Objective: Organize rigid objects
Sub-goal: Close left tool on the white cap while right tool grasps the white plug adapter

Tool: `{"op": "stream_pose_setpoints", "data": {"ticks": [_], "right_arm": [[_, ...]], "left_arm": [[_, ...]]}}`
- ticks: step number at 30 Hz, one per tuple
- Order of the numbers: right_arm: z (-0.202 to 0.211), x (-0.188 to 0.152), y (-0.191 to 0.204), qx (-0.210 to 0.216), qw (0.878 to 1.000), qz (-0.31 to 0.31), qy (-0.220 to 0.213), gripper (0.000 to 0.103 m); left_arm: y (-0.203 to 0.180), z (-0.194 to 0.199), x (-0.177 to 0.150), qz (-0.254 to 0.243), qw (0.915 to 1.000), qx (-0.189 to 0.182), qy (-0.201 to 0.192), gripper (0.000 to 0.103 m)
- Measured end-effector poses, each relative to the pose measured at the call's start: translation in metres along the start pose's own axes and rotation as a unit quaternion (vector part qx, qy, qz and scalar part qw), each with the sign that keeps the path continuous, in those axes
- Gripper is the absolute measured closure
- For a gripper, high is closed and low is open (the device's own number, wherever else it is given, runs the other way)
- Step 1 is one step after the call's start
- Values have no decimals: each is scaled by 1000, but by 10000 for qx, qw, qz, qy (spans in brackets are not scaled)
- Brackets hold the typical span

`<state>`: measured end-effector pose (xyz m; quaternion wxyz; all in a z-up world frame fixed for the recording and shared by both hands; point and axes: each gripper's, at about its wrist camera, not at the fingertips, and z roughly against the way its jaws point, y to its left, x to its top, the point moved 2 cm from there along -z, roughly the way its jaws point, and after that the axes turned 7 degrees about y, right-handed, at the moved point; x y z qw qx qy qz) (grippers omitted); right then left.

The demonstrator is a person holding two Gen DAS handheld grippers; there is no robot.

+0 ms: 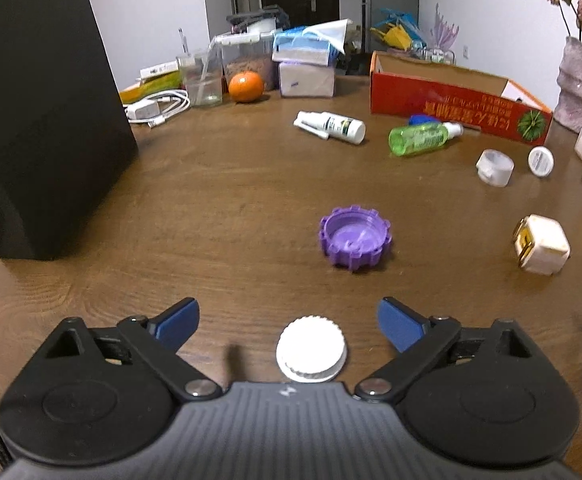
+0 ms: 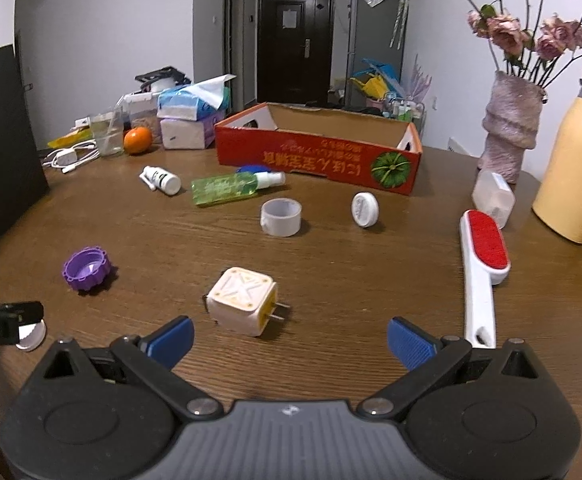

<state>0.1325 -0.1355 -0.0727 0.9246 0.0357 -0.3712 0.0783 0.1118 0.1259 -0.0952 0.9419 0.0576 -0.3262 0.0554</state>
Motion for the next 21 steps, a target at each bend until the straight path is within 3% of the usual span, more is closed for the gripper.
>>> {"op": "stream_pose_setpoints", "data": {"ticks": [6,10,11,12,21], "right_arm": [[-13,3,10,50,9999,63,87,0],[-19,6,16,59,9999,97,125,0],[-20,6,17,60,9998,107,134,0],[-21,6,18,64,9998,118,147,0],[-31,10,23,109,9995,187,214,0]], "left_arm": [[6,-9,-6,-30,9998,-86,148,20],[7,-14,-9,-93,9993,-295,228,43],[7,-13,-10,-130,9990,-370,205,57],[7,-12,-10,-163,9988,-423,193,64],[6,-13,-6,-117,9982,-567,146,66]]}}
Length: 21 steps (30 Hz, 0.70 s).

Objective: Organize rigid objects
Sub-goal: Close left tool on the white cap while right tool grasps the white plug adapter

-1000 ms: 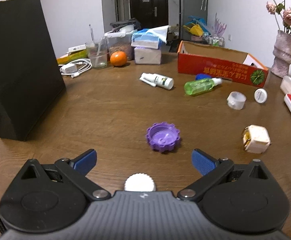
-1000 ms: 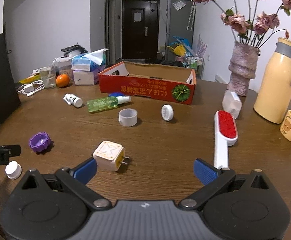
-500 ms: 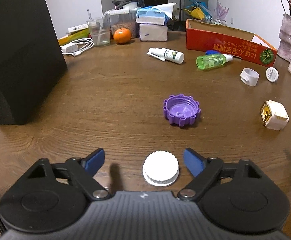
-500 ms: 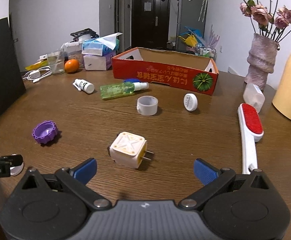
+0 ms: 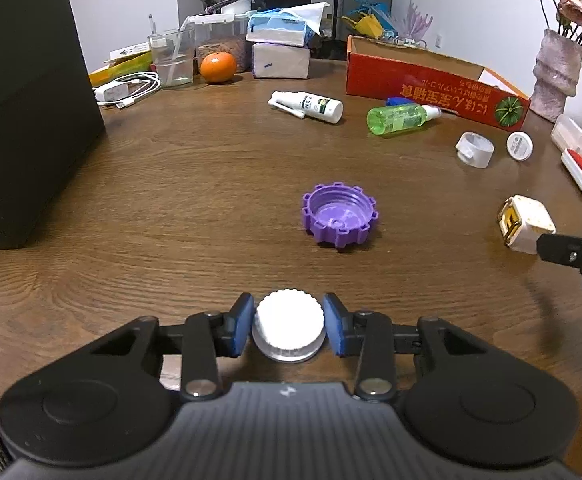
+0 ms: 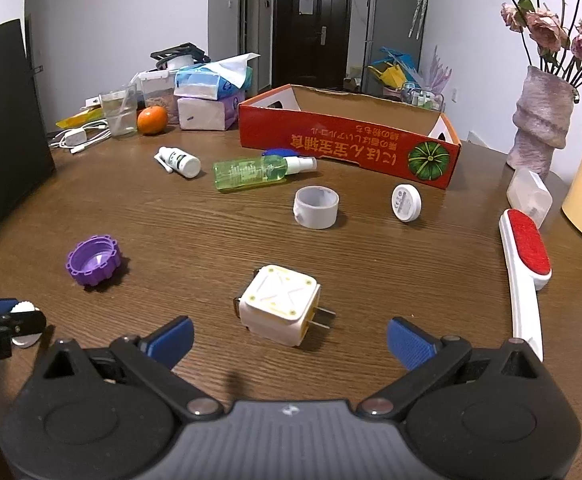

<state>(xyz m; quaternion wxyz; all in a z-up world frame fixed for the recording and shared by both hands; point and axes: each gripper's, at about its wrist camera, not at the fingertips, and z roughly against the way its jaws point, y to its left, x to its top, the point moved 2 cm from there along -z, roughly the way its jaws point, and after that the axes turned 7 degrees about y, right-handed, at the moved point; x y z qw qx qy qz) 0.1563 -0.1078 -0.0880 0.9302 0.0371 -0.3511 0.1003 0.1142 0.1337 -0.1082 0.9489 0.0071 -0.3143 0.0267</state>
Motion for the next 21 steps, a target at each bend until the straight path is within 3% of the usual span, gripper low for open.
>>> {"op": "stream_pose_setpoints", "data": {"ticks": [21], "right_arm": [[-29,15,2,63,10000,21,-21,1]], "left_arm": [[4,3,33,318,9989,-4,-342,66]]}}
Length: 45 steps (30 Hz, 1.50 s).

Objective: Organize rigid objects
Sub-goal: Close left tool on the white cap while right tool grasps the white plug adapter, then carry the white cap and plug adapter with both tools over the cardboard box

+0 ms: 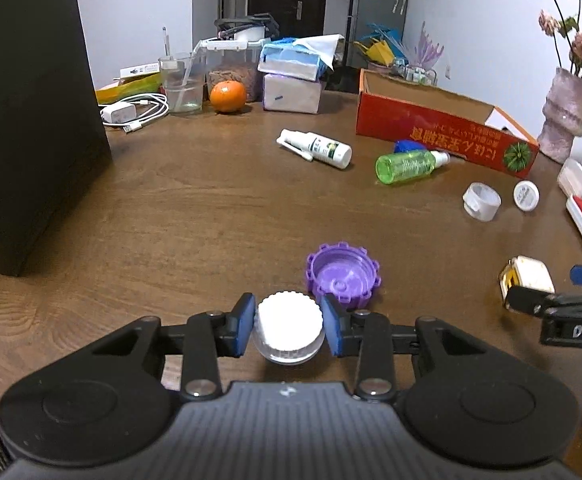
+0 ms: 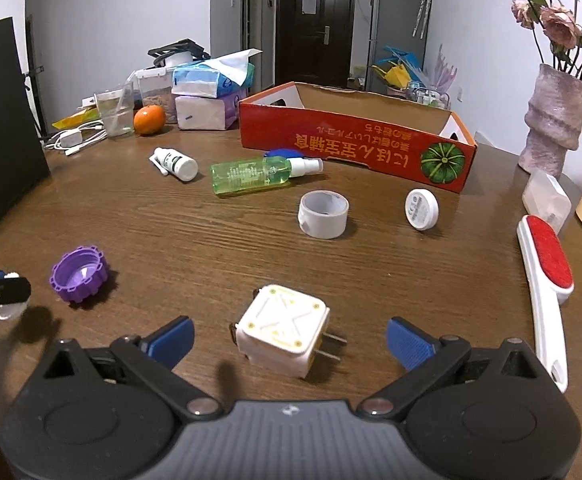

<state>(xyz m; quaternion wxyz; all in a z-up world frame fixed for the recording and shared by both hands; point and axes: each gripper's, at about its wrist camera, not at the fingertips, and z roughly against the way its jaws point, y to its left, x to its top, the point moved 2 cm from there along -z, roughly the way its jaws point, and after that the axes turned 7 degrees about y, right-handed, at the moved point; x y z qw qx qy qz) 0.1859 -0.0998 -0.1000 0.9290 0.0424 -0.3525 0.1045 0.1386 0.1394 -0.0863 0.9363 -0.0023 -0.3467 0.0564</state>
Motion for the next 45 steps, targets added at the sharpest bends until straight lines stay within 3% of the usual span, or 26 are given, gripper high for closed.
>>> {"op": "stream_pose_setpoints", "data": {"ticks": [6,10,23,24,27,28,45], "right_arm": [[-11,4,0,5,10000,37,-34,13],[-20,3,-2,86,9999,36,109,35],[-11,4,-21,172,9997,-63,-149,37],[-10,4,-23,178,9997,-81,-175,45],[-6,8,-32,193,9994,-124,-253,50],[-5,9,-34,174,9994,-116,-286,59],[5,18,-49,216,9986,-93,-483,59]], "left_arm": [[-2,3,13,99,9999,41,-135,66],[-7,1,18,78,9998,43,-150,66],[-32,-2,36,62,9998,-14,-190,66],[-34,-2,37,58,9998,-21,-196,66],[-42,-2,41,30,9997,-43,-220,66],[-45,-2,42,21,9997,-54,-230,66],[-65,-12,58,42,9995,-181,-251,66]]}}
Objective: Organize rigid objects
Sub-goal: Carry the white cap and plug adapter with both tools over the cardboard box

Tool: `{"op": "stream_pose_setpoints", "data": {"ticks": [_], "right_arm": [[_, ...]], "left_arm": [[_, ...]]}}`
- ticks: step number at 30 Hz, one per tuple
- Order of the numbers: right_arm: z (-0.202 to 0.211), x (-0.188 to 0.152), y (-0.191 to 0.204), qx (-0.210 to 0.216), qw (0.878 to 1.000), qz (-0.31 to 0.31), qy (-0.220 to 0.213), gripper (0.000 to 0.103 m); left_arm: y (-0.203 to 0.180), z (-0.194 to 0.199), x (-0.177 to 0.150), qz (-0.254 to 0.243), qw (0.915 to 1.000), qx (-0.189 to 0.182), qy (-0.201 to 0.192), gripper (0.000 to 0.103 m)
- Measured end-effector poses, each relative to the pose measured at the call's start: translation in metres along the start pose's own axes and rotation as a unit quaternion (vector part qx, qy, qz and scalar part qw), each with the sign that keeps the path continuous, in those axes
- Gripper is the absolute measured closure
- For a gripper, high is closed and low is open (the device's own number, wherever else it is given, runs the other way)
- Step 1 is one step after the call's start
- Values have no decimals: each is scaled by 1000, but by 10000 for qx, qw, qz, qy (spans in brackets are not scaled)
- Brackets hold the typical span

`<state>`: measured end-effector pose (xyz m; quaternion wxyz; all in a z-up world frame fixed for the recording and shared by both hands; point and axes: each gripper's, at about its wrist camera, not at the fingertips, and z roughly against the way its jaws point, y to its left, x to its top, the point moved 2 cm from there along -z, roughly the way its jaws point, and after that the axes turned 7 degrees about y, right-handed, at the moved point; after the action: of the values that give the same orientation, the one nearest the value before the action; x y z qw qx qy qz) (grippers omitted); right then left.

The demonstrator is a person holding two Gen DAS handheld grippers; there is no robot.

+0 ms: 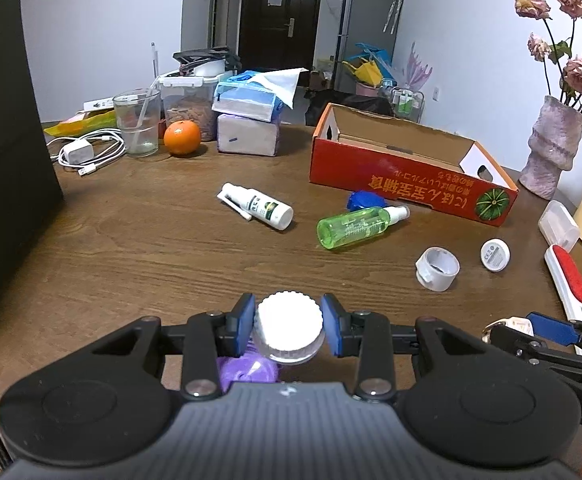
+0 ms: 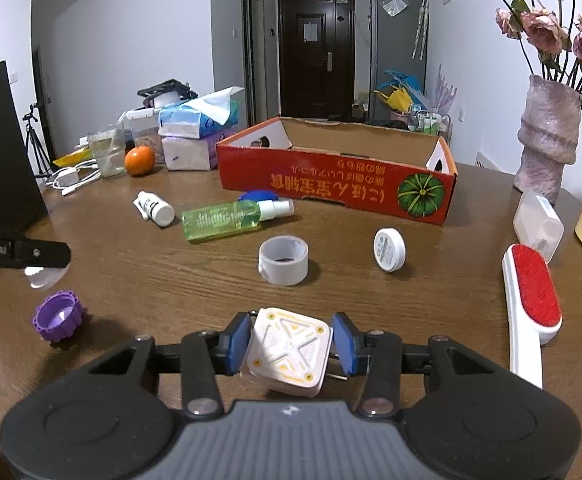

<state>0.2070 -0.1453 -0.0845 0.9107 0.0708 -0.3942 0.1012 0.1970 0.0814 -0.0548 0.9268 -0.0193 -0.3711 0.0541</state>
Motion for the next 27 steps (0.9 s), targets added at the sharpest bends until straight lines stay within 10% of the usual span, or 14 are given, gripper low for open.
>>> {"op": "stream_pose_setpoints", "data": {"ticks": [27], "right_arm": [[2,62,-25,-183,9975,-258,-638,59]], "left_arm": [[-33,-17,60,-65,9992,-209,-323,66]]}}
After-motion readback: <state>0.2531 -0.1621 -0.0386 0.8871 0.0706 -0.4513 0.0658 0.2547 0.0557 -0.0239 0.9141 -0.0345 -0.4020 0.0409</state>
